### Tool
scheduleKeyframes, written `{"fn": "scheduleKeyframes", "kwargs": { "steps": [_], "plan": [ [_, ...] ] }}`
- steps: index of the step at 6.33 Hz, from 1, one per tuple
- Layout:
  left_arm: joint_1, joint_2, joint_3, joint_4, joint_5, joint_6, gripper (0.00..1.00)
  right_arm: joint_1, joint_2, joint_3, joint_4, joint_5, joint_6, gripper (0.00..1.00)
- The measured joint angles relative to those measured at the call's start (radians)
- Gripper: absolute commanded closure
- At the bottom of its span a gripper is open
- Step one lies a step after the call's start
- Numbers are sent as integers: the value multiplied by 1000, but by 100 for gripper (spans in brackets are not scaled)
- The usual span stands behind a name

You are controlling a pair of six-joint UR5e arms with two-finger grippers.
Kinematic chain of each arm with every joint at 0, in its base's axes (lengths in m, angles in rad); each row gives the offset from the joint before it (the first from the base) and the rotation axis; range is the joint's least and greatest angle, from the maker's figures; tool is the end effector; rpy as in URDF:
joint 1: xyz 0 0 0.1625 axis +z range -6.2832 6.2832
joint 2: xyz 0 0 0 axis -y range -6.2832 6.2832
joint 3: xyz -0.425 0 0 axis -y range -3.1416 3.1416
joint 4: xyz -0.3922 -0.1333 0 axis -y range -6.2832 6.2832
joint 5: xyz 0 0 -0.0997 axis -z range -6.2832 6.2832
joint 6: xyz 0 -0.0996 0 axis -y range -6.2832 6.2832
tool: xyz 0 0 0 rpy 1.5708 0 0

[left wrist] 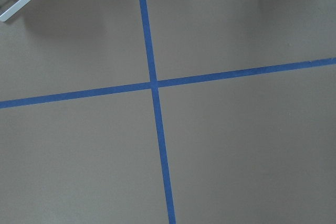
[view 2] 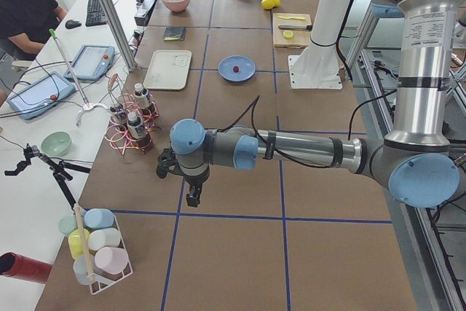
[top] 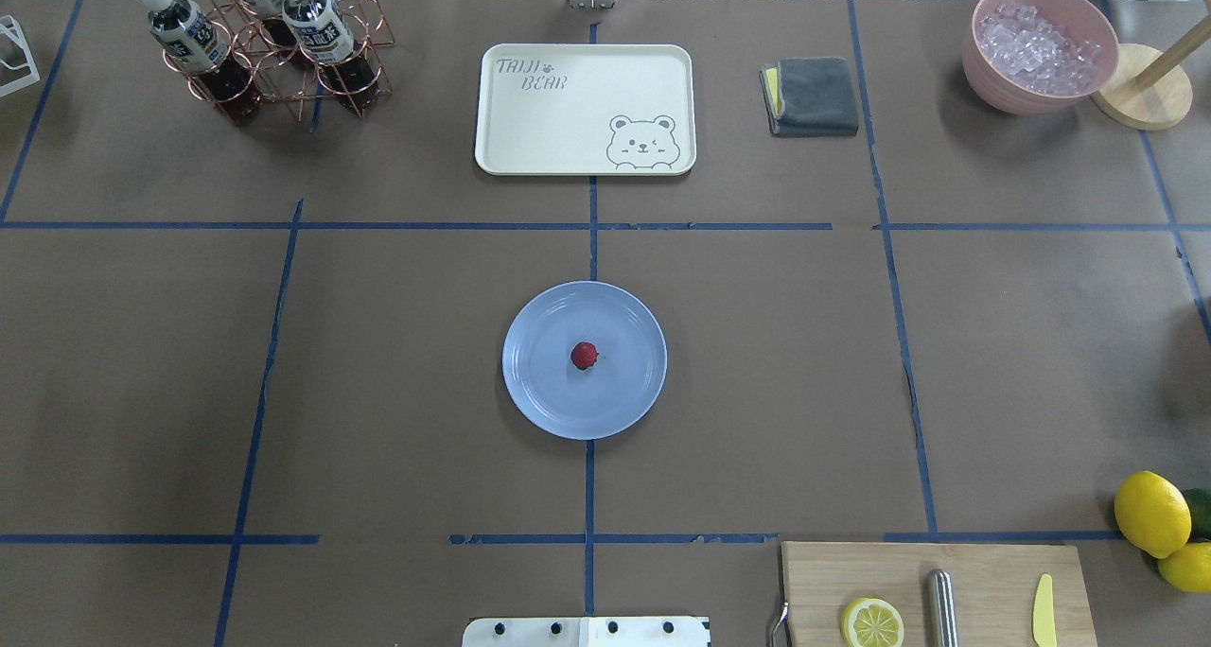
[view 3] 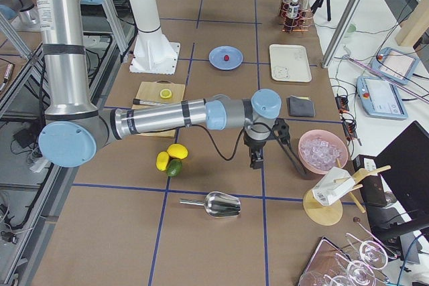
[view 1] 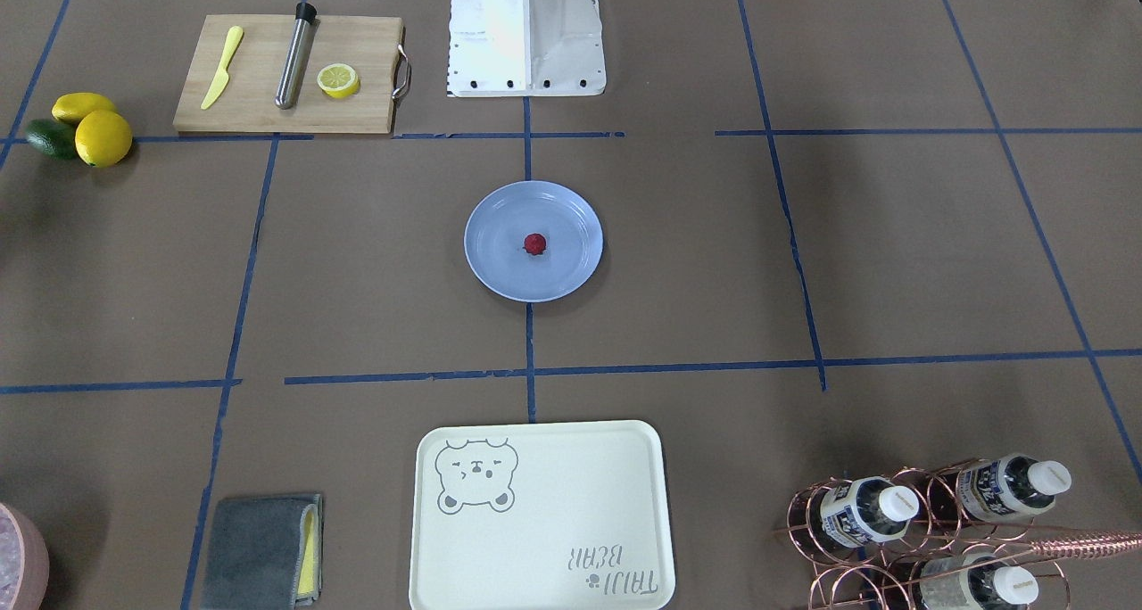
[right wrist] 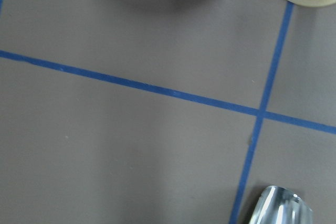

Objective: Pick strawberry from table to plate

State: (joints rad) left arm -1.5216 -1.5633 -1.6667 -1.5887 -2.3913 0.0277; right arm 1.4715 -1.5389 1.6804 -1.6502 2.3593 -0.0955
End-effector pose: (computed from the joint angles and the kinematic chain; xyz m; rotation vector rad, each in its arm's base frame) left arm -0.0361 -0.4962 0.6098 0.0915 0.8212 0.1161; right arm 0.0122 -0.5094 0.5959 0.0575 -0.7899 -0.2090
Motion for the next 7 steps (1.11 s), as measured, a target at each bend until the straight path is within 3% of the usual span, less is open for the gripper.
{"fn": "scheduleKeyframes", "kwargs": {
  "steps": [3,7],
  "plan": [
    [-1,1,-1,0,2,0,0,76,-42,-105,25,-1,-77,0],
    [-2,0,2,1,8,-8,0,129,-39,-114,110,9,-67,0]
  ]
}}
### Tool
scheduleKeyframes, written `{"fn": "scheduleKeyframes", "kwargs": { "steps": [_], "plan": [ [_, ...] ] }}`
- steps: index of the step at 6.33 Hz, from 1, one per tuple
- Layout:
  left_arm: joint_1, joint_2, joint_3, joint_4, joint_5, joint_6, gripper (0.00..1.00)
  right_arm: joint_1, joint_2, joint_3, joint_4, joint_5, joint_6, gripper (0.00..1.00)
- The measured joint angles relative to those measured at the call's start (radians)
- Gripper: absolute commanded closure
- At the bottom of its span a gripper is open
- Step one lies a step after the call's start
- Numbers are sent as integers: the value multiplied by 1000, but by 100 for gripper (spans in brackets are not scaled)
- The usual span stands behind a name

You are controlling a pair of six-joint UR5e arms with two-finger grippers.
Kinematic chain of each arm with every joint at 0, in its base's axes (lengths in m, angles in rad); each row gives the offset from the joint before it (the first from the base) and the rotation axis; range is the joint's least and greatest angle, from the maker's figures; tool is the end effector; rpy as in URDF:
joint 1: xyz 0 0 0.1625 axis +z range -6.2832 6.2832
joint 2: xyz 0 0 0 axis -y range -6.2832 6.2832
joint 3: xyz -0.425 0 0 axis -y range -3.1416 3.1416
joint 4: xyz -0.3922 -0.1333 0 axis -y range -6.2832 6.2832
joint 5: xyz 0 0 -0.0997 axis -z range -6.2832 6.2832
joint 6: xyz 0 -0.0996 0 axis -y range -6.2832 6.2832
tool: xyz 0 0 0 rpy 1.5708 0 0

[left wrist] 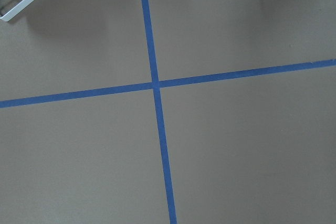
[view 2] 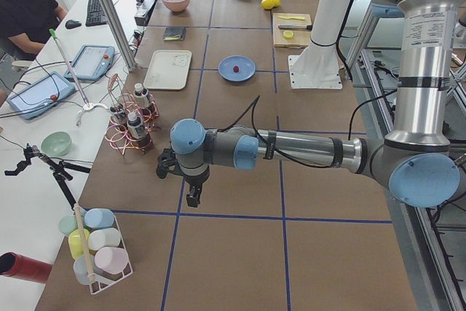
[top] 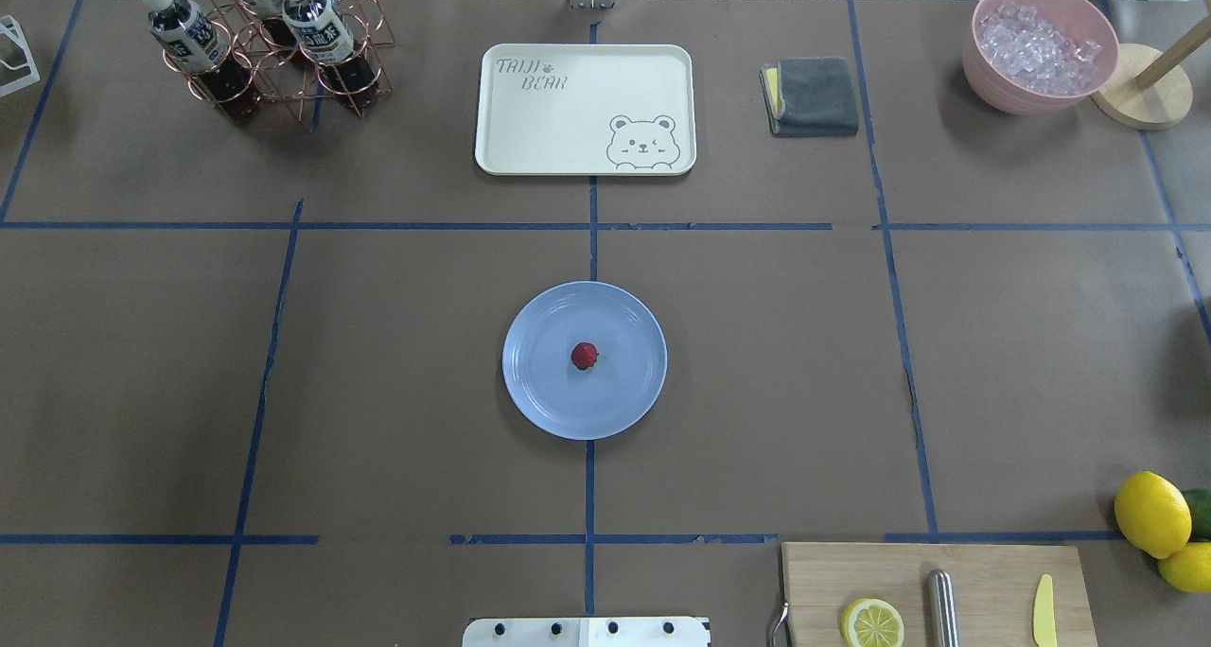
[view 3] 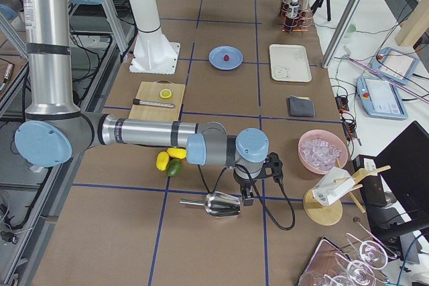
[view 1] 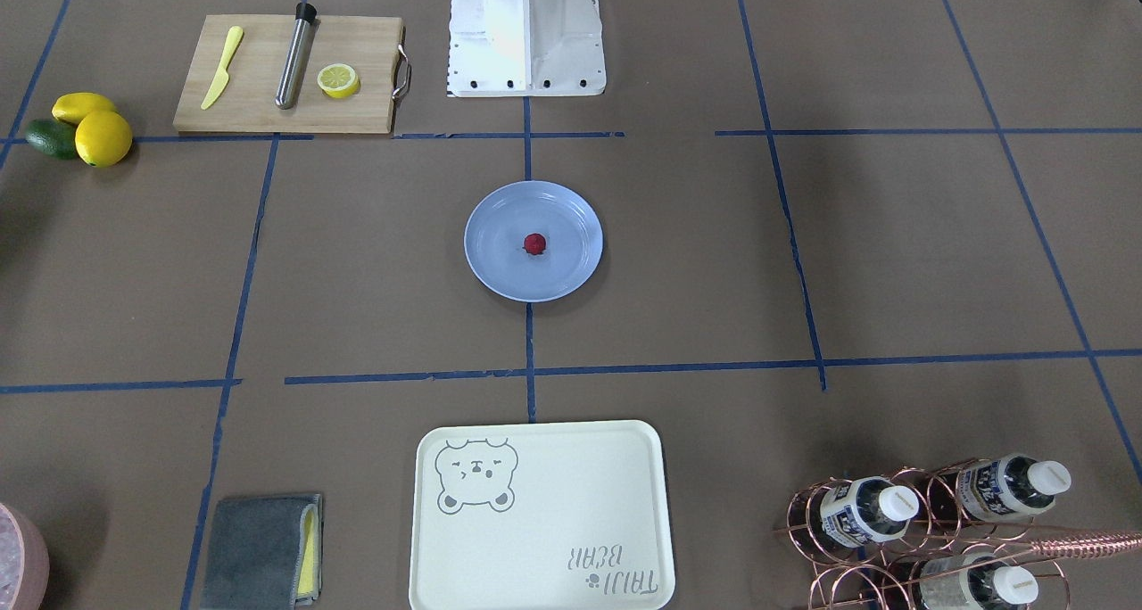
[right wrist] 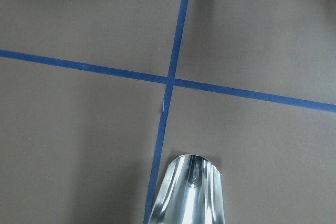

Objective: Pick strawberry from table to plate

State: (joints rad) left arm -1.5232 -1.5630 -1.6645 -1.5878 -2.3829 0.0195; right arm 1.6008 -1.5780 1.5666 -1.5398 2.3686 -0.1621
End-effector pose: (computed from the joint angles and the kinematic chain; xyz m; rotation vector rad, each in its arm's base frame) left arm -0.0375 -0.4960 0.6118 0.0858 0.8130 0.1051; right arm 0.0767 -0.4881 0.6595 0.0950 -0.7929 -0.1328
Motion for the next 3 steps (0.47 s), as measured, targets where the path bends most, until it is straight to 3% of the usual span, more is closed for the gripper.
{"fn": "scheduleKeyframes", "kwargs": {
  "steps": [3],
  "plan": [
    [0,11,11,-1,6,3,0,6,3,3,2,14,3,0]
  ]
}}
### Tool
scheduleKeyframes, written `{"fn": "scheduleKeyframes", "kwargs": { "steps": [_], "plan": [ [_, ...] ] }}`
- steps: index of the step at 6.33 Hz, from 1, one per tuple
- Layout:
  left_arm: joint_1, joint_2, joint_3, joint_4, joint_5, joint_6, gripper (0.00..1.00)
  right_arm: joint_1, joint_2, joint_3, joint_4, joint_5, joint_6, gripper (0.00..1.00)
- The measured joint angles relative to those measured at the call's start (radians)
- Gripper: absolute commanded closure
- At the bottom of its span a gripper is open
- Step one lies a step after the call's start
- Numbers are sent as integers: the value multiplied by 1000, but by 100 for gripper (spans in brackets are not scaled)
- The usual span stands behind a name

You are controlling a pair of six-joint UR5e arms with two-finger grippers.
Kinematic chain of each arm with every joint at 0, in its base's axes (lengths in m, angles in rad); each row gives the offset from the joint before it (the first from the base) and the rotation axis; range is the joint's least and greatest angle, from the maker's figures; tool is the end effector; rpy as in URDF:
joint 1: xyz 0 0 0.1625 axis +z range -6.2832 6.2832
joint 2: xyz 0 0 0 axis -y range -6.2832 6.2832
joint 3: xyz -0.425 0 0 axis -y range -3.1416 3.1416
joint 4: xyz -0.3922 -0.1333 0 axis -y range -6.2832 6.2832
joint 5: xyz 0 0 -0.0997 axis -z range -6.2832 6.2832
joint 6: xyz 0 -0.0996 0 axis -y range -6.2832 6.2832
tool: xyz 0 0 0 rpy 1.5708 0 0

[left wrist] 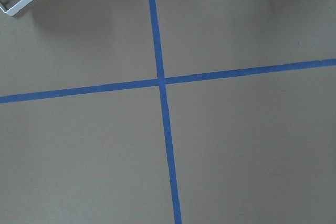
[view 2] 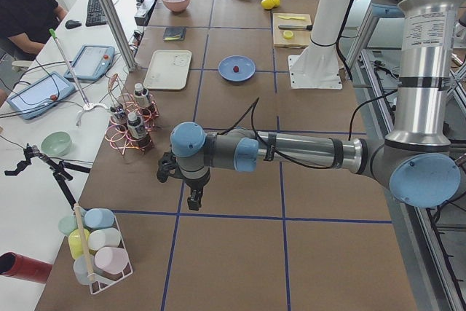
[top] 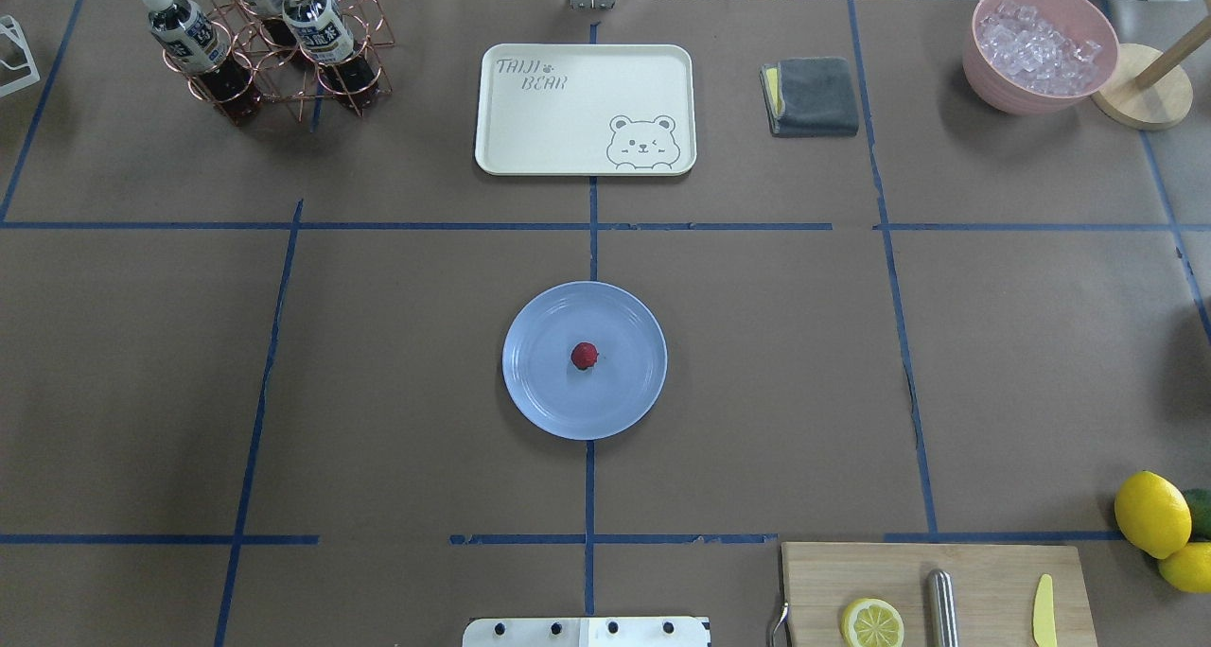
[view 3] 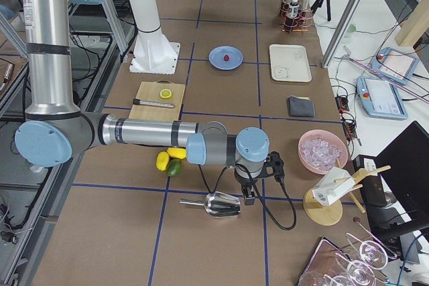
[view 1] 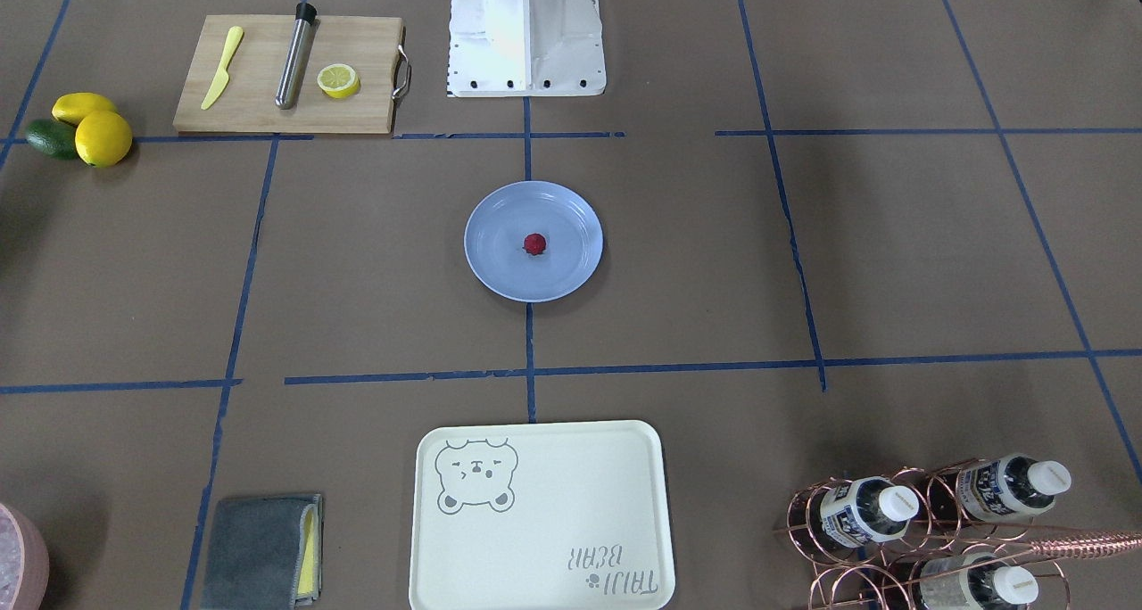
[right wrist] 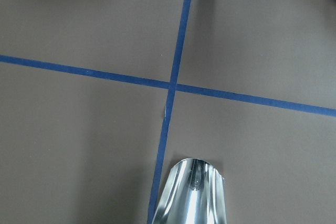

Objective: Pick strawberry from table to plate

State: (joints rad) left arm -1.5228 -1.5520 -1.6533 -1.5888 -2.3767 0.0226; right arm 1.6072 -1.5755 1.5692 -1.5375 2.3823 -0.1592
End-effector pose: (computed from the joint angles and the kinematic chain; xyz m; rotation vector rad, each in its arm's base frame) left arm -0.0379 -0.4908 0.6231 0.0670 0.8067 0.0996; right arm 0.0789 -0.4892 0.6558 0.1047 -0.8057 -0.1269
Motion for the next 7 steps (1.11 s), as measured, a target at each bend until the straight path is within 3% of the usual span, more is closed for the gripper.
{"fn": "scheduleKeyframes", "kwargs": {
  "steps": [7],
  "plan": [
    [-69,42,-14,-2,23,2,0,0,0,3,1,14,1,0]
  ]
}}
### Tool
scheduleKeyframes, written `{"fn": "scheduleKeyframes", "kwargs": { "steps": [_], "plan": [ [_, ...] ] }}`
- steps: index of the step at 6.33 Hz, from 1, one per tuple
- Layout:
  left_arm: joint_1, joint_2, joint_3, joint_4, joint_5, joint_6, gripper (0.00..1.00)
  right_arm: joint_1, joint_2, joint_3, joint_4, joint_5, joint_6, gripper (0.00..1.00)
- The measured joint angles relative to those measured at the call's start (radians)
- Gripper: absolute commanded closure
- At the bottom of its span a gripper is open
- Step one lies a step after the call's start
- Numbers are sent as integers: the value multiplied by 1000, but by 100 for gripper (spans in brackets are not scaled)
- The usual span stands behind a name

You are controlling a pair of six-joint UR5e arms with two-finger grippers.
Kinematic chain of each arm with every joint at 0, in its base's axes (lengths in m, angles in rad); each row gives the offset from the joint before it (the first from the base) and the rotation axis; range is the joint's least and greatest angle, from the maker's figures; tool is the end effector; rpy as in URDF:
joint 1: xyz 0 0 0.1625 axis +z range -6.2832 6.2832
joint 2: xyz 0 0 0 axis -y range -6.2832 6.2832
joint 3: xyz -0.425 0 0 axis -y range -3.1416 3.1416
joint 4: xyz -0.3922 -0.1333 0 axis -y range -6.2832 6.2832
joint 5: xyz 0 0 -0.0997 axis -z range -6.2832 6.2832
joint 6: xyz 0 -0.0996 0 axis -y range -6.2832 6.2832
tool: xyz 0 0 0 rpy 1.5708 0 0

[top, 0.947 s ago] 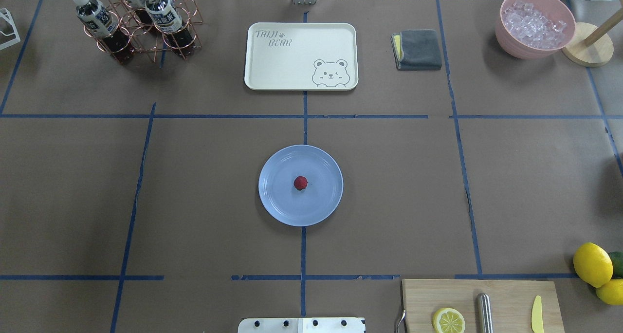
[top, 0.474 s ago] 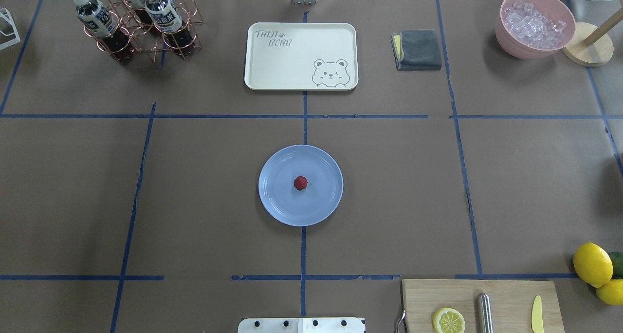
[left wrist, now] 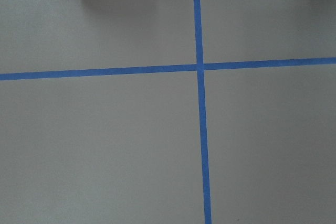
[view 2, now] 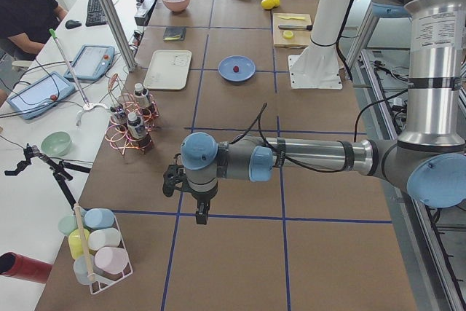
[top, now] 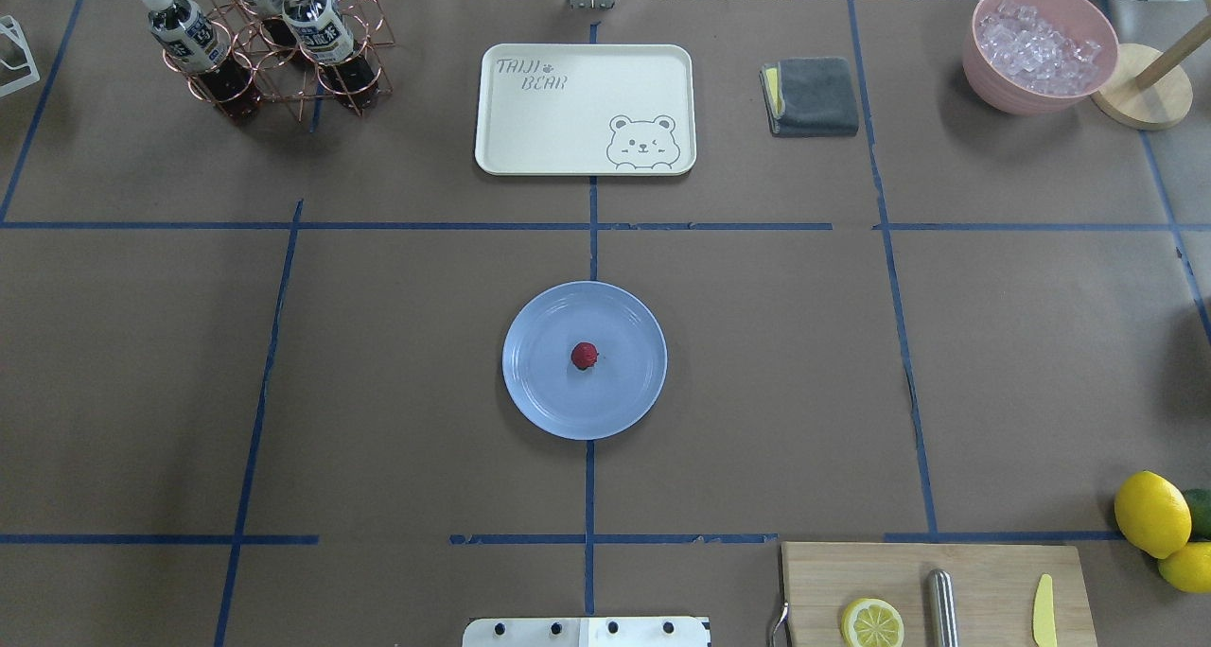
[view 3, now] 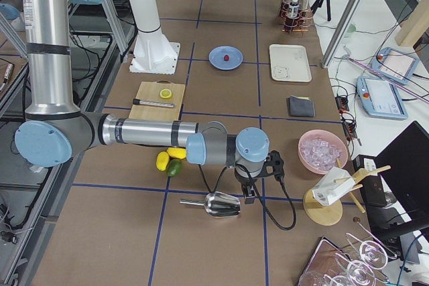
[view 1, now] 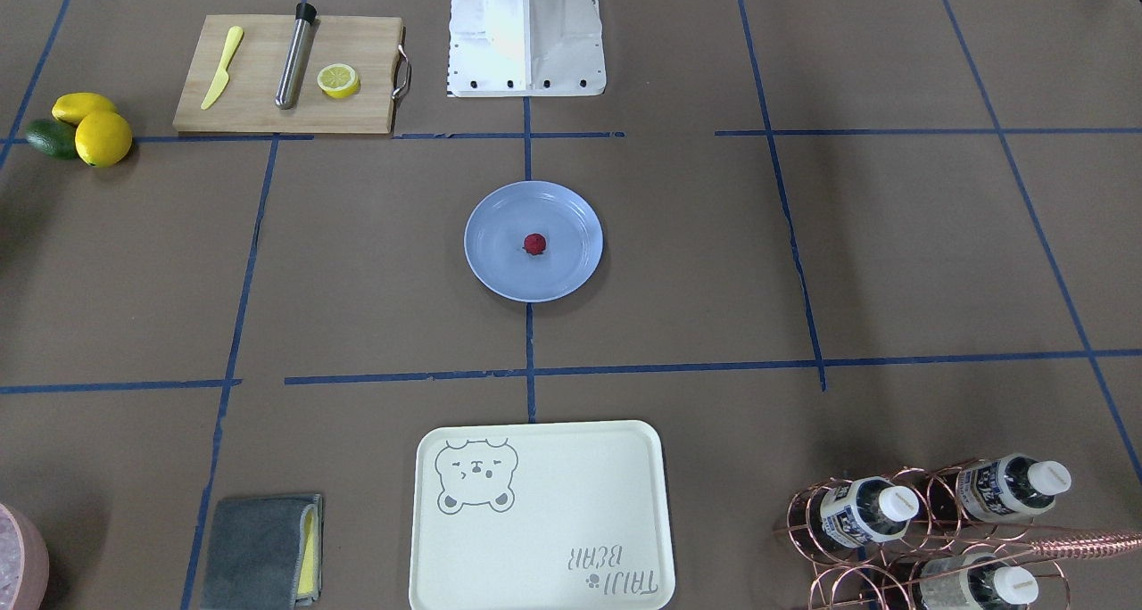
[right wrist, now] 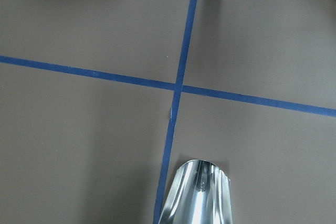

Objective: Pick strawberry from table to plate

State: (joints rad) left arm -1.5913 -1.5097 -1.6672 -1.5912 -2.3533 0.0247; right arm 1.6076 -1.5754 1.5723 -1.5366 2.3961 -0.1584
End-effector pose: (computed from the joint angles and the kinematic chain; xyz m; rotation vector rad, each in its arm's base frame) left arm -0.0727 -0.4681 0.6378 0.0705 0.7809 0.0258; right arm 0.0782 -0.4894 0.6531 0.1097 -0.8190 -0.1274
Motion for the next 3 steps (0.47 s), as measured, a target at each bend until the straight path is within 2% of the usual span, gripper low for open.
{"fn": "scheduleKeyframes", "kwargs": {
  "steps": [3],
  "plan": [
    [1,-2,0,0,0,-3,0,0,0,3,5,0,-1,0]
  ]
}}
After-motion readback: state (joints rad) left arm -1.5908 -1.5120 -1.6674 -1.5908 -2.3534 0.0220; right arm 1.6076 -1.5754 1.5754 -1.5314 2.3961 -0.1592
